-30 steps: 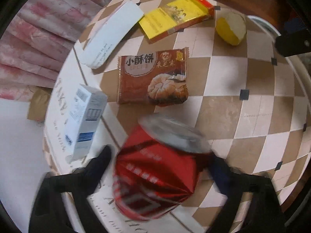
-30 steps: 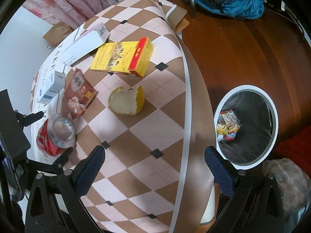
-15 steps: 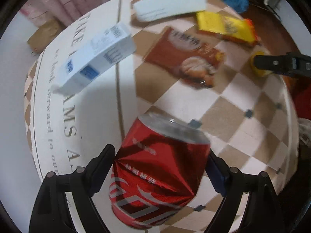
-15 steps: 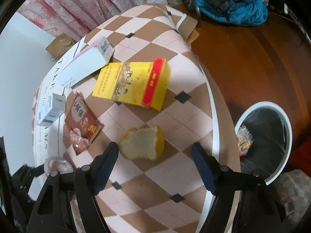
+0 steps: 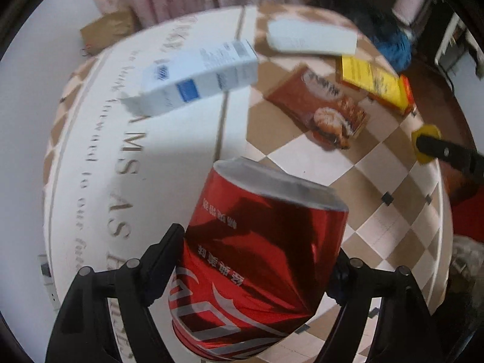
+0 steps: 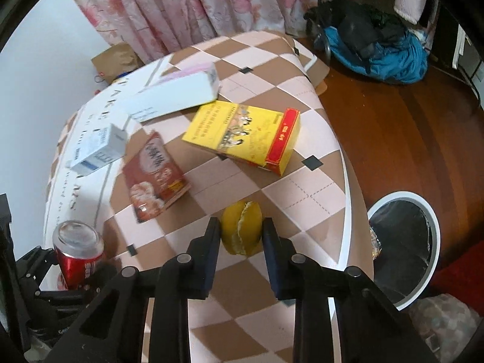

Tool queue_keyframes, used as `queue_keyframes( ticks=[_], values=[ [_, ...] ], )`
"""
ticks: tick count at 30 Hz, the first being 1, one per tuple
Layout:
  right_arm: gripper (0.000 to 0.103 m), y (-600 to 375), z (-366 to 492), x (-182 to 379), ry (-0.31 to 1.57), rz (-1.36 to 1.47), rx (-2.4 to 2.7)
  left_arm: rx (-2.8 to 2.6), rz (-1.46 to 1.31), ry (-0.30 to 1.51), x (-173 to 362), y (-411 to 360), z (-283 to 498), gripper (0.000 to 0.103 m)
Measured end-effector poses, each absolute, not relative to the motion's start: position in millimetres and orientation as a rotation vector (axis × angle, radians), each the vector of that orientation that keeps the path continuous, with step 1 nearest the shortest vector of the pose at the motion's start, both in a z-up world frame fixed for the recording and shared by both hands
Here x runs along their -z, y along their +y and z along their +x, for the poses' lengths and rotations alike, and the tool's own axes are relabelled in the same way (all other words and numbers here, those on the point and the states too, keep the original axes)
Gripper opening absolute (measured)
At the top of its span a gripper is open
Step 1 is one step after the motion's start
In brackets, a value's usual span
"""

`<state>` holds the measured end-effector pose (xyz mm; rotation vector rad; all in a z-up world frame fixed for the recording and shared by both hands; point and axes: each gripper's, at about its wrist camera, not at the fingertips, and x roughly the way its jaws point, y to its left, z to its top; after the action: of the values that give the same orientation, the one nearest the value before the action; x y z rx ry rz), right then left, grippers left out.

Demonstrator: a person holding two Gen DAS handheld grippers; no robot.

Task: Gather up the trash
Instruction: 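Grasp the red cola can with the left tool while the right tool grasps the bread, then carry the cola can and bread to the bin and release them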

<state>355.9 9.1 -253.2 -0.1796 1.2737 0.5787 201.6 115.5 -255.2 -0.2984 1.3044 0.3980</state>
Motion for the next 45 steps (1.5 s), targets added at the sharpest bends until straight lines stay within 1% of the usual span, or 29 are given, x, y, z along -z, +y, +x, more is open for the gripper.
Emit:
queue_keyframes(
  ticks=[8, 10, 14, 19, 24, 29, 33, 36, 38, 45],
  values=[
    [0.029, -6.6, 323.3, 207.4, 1.194, -0.169, -0.636, -0.469, -0.286, 1.152, 187.6, 95.9, 174.6, 0.079],
    [0.029, -14.2, 318.8, 193.7, 1.176, -0.151, -0.643, -0.469, -0.271, 1.119, 173.3, 101.1, 186.9, 0.079],
    [0.029, -38.7, 312.4, 161.8, 1.128, -0.117, -0.641, -0.449, -0.247, 1.044, 137.0, 84.7, 203.3, 0.079],
    [0.029, -88.8, 313.4, 121.2, 1.075, -0.069, -0.609, -0.372, -0.233, 0.961, 91.9, 40.7, 221.3, 0.079],
    [0.029, -155.7, 322.5, 92.1, 1.039, -0.021, -0.545, -0.263, -0.225, 0.929, 75.0, -10.6, 253.7, 0.079],
    [0.029, -222.8, 336.1, 88.0, 1.043, 0.012, -0.455, -0.131, -0.254, 0.957, 87.3, -64.1, 295.9, 0.079],
    [0.029, -275.7, 353.9, 107.4, 1.082, 0.044, -0.366, -0.018, -0.336, 1.031, 113.1, -102.9, 337.3, 0.079],
    [0.029, -310.4, 369.9, 136.4, 1.143, 0.067, -0.309, 0.041, -0.410, 1.109, 141.5, -124.8, 365.1, 0.079],
    [0.029, -325.3, 377.3, 155.9, 1.179, 0.080, -0.282, 0.080, -0.466, 1.182, 171.2, -135.9, 387.2, 0.079],
    [0.029, -374.4, 408.2, 245.3, 1.336, 0.141, -0.204, 0.135, -0.534, 1.368, 248.5, -155.1, 438.4, 0.079]
  ],
)
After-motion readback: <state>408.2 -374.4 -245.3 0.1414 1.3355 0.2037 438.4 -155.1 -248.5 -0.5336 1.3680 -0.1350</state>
